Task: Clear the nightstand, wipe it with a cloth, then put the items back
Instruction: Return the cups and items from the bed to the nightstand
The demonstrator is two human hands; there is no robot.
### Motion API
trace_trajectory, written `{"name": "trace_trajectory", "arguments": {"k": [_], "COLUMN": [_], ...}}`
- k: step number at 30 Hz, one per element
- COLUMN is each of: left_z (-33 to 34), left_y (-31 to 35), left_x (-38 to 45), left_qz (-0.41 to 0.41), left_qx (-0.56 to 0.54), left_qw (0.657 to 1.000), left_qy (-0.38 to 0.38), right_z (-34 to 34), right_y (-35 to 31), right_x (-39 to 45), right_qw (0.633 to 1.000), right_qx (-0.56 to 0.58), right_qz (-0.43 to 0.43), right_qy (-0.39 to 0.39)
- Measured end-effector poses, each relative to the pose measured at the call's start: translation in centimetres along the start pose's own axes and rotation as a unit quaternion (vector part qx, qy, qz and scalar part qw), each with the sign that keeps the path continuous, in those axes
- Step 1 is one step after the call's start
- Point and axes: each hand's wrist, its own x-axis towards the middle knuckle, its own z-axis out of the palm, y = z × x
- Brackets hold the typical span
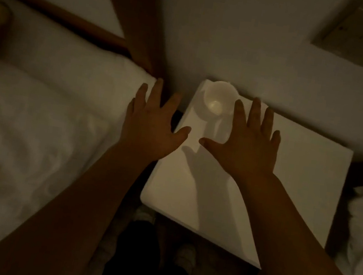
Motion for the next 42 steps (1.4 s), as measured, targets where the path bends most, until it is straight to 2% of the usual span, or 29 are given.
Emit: {"name": "trace_trajectory", "arguments": {"k": [4, 8, 15, 21, 25, 28, 31, 35, 37, 40, 42], "left_z": [-1.1, -1.9, -2.3, 0.2, 1.4, 2.1, 2.5, 1.9, 1.8, 1.7, 1.9], "left_y": [-4.0, -10.0, -18.6, -24.0, -27.8, -30.6, -33.3, -36.1, -37.1, -38.2, -38.6], "left_x": [-4.5, -10.6, -23.1, -31.6, -35.9, -37.7, -37.3, -35.1, -34.4, -34.0, -34.1], "left_qz": [-0.050, -0.151, -0.300, -0.401, -0.480, -0.540, -0.538, -0.473, -0.430, -0.418, -0.419], "left_qx": [-0.026, -0.023, -0.022, -0.077, -0.067, -0.082, -0.138, -0.255, -0.304, -0.397, -0.414], "left_qw": [0.998, 0.987, 0.953, 0.912, 0.873, 0.834, 0.822, 0.816, 0.817, 0.778, 0.771], "left_qy": [0.030, 0.039, 0.038, 0.022, 0.052, 0.076, 0.125, 0.213, 0.236, 0.248, 0.241], "right_z": [0.2, 1.2, 4.6, 9.0, 11.7, 13.0, 14.0, 15.5, 15.9, 16.1, 16.2], "right_y": [-4.7, -12.0, -24.9, -33.2, -38.0, -41.1, -43.6, -45.8, -46.3, -46.8, -46.7], "right_x": [-1.2, -3.8, -10.4, -15.3, -17.0, -17.3, -16.7, -15.6, -15.2, -14.8, -14.6], "right_qw": [0.996, 0.981, 0.928, 0.887, 0.862, 0.852, 0.842, 0.830, 0.824, 0.820, 0.822], "right_qx": [-0.008, -0.023, -0.064, -0.067, -0.093, -0.092, -0.098, -0.143, -0.145, -0.146, -0.132], "right_qz": [-0.083, -0.191, -0.354, -0.434, -0.480, -0.507, -0.524, -0.530, -0.537, -0.546, -0.543], "right_qy": [-0.011, -0.030, -0.098, -0.140, -0.131, -0.091, -0.079, -0.102, -0.104, -0.094, -0.109]}}
